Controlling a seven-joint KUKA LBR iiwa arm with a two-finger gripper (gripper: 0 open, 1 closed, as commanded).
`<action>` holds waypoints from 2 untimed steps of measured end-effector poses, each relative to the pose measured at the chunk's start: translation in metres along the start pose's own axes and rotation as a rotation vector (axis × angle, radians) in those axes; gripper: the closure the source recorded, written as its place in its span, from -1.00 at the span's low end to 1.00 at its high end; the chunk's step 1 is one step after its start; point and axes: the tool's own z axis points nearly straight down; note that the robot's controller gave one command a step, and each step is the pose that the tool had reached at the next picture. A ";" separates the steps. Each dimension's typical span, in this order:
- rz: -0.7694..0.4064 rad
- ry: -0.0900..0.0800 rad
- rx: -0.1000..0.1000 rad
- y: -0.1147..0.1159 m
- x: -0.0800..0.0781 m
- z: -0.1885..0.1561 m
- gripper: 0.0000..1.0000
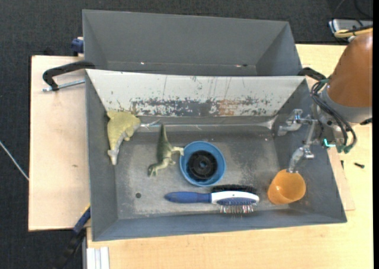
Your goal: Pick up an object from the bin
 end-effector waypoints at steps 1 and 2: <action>-0.146 -0.005 -0.001 0.056 -0.014 0.032 -1.00; 0.082 -0.006 -0.003 0.125 -0.026 0.046 -1.00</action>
Offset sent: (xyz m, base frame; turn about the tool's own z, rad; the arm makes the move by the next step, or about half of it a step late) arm 0.0129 0.0531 -0.0314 -0.1439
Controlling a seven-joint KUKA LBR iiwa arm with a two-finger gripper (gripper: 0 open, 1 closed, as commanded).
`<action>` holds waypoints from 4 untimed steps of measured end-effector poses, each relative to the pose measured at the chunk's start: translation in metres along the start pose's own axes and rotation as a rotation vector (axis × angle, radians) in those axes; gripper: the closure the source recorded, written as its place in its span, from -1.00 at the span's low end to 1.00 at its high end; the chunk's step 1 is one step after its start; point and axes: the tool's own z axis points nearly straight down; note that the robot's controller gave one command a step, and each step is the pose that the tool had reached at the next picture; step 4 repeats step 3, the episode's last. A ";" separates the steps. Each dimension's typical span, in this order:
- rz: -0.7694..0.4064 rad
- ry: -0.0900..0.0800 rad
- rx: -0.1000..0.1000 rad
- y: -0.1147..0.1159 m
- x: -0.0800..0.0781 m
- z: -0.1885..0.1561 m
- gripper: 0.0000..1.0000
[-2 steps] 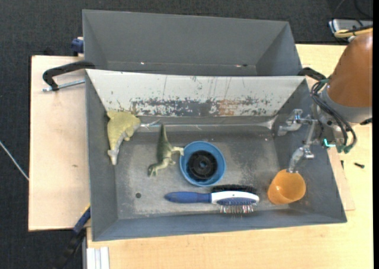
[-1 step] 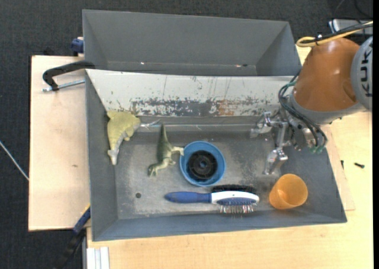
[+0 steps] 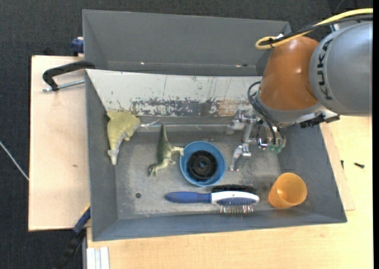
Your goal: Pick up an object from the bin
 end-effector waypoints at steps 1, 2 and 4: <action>-0.289 -0.004 0.003 0.069 0.006 0.041 -1.00; -0.289 -0.012 0.004 0.069 0.004 0.038 1.00; -0.279 -0.015 0.003 0.082 0.010 -0.156 1.00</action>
Offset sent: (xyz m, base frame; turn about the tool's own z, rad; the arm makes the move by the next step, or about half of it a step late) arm -0.0021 0.0682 -0.0432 -0.2884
